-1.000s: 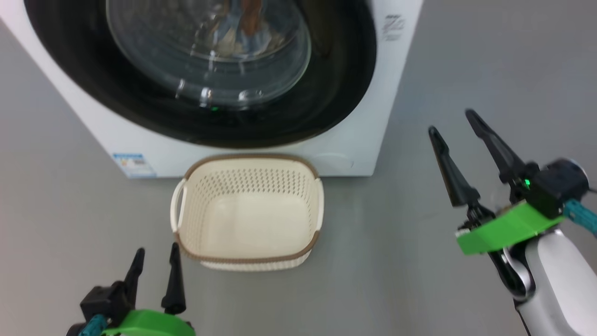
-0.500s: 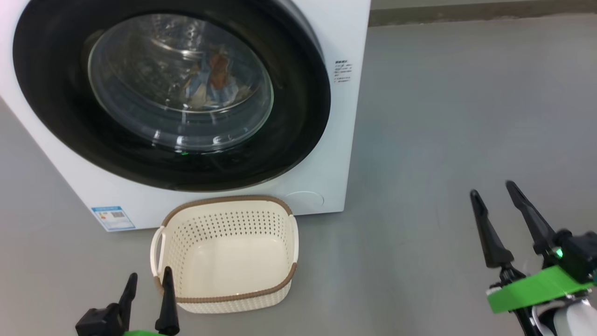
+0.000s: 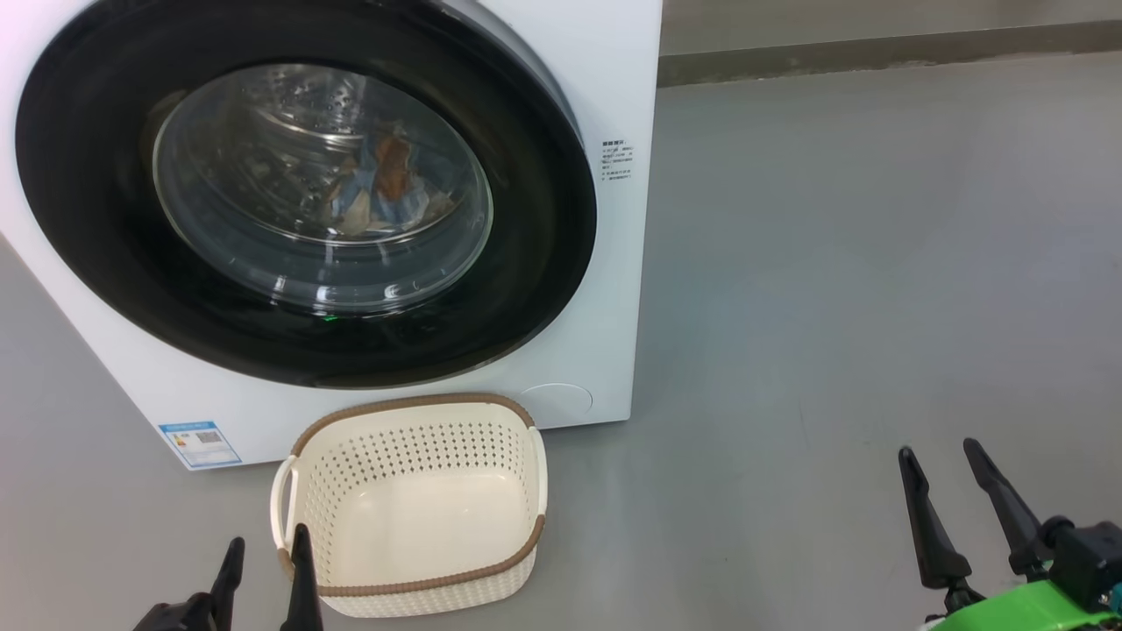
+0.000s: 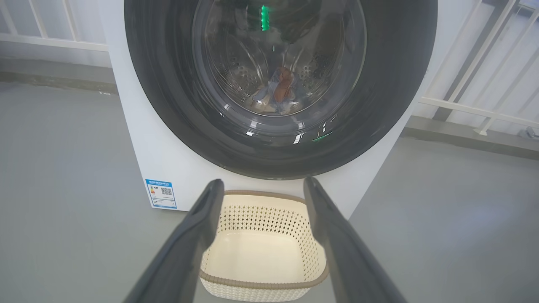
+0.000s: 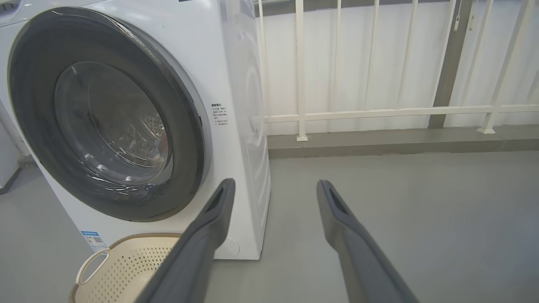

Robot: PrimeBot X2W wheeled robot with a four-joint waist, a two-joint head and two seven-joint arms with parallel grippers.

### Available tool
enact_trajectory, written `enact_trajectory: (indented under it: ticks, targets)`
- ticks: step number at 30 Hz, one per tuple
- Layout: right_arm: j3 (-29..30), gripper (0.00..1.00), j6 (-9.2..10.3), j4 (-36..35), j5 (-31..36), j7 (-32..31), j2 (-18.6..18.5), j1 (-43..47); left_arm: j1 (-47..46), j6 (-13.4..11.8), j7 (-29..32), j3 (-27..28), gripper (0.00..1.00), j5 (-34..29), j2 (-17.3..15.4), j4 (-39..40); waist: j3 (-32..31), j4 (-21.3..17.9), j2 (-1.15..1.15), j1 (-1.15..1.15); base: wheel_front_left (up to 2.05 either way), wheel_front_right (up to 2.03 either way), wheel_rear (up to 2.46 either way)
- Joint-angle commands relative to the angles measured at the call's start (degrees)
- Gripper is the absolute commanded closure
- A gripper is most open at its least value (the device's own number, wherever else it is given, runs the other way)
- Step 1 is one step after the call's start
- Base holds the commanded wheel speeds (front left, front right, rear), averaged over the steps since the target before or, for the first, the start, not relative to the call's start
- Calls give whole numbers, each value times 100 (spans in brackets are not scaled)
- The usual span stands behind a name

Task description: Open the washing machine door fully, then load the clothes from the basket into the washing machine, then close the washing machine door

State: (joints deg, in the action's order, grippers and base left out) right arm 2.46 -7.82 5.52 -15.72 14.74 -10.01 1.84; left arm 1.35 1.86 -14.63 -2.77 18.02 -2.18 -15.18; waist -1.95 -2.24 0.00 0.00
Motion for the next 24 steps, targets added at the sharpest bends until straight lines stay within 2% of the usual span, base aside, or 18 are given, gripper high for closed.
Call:
enact_trajectory:
  ticks: [1, 18, 19, 24]
  targets:
    - [-92, 0, 33, -118, 92, 26, -44, -17, -52, 42, -37, 211, 0, -9, -70, 159, -14, -9, 0, 0, 0, 0, 0]
    - [101, 0, 33, 66, 172, 26, 67, 143, -7, 25, -37, 198, 0, -20, -70, 174, -32, 45, 0, 0, 0, 0, 0]
    - [210, 100, 0, 186, 112, 0, 131, 198, 115, 43, 0, 2, 100, 1, -1, 28, -32, 44, 0, 0, 0, 0, 0]
    - [195, 100, -1, 462, 96, -7, 211, 199, 161, 44, 14, -32, 100, 13, 54, -208, -32, 47, 0, 0, 0, 0, 0]
